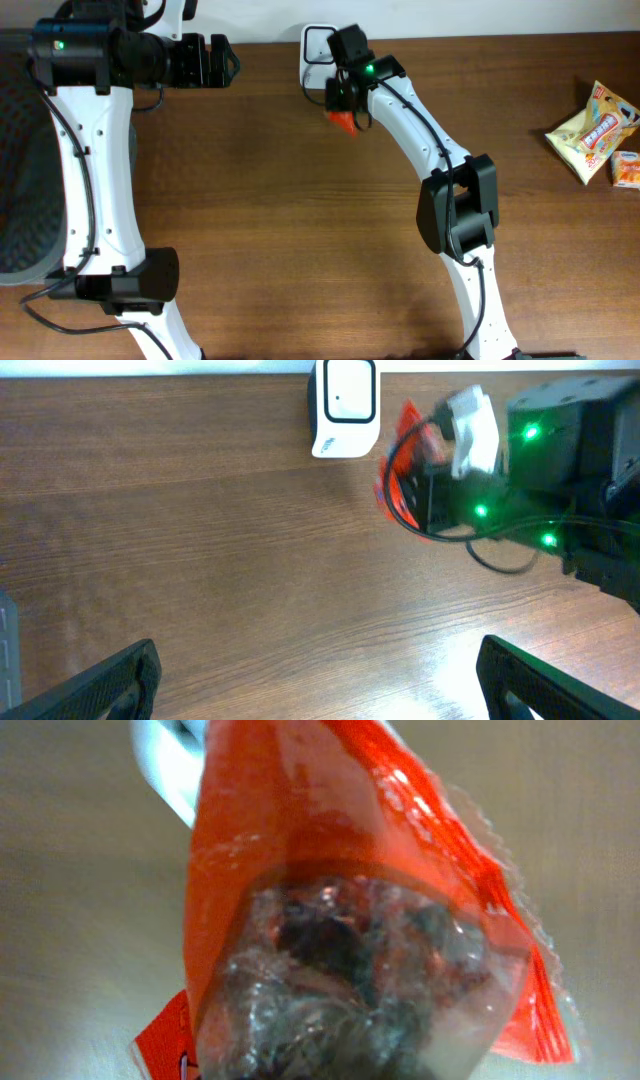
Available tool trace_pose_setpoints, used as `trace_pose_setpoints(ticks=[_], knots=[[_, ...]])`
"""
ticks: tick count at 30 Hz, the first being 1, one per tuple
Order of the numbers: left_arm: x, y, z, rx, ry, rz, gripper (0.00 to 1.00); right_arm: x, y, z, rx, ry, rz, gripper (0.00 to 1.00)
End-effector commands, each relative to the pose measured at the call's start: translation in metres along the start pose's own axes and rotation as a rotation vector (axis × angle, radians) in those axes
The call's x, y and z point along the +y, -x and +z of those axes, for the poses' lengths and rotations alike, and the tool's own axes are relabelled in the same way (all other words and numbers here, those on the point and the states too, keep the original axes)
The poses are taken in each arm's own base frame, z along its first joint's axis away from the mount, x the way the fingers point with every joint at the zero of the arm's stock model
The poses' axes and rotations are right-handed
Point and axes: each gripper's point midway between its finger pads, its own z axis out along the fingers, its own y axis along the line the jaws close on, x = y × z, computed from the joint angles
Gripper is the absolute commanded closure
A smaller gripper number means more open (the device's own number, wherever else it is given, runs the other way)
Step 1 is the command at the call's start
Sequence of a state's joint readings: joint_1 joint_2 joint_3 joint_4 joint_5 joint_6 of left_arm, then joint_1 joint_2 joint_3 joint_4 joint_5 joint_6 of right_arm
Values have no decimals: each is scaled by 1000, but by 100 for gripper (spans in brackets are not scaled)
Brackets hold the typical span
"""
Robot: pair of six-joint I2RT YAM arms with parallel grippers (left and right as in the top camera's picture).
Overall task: Scan the item barcode
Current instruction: 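Lift the red snack bag up to the white scanner, then carry the red snack bag to the right table edge and release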
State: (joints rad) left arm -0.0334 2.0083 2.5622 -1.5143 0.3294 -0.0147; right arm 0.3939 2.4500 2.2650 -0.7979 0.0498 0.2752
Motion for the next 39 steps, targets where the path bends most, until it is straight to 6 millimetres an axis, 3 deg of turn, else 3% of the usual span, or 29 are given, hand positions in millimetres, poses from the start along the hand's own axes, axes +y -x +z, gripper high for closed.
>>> trace_pose_setpoints(ticks=[1, 4, 8, 13, 15, 18, 20, 21, 22, 25, 26, 30, 33, 36, 37, 38, 39], knots=[[-1, 3, -7, -19, -2, 24, 1, 20, 40, -11, -164, 24, -223, 78], [-1, 3, -7, -19, -2, 24, 1, 31, 78, -21, -328, 52, -211, 78], [-1, 3, -7, -19, -2, 24, 1, 38, 102, -25, -443, 73, -202, 78], [-1, 3, -7, -19, -2, 24, 1, 38, 98, -7, -444, 74, -199, 78], [-1, 3, -7, -19, -2, 24, 1, 37, 98, -8, -439, 73, -198, 79], [-1, 3, -7, -19, -2, 24, 1, 23, 120, -45, -492, 71, -139, 83], [-1, 3, -7, -19, -2, 24, 1, -1, 137, -73, -525, 63, -51, 83], [-1, 3, -7, -19, -2, 24, 1, -26, 146, -92, -536, 46, 12, 83], [-1, 3, -7, -19, -2, 24, 1, -71, 150, -111, -524, 4, 105, 83], [-1, 3, -7, -19, -2, 24, 1, -182, 128, -127, -421, -118, 338, 83], [-1, 3, -7, -19, -2, 24, 1, -245, 94, -127, -315, -200, 490, 83], [-1, 3, -7, -19, -2, 24, 1, -363, 3, -136, -78, -367, 728, 88], [-1, 3, -7, -19, -2, 24, 1, -428, -57, -152, 29, -449, 872, 87], [-1, 3, -7, -19, -2, 24, 1, -466, -98, -161, 81, -493, 966, 76], [-1, 3, -7, -19, -2, 24, 1, -474, -111, -162, 100, -503, 992, 57], [-1, 3, -7, -20, -2, 24, 1, -479, -119, -162, 114, -508, 1002, 48], [-1, 3, -7, -19, -2, 24, 1, -482, -126, -162, 128, -511, 1005, 32]])
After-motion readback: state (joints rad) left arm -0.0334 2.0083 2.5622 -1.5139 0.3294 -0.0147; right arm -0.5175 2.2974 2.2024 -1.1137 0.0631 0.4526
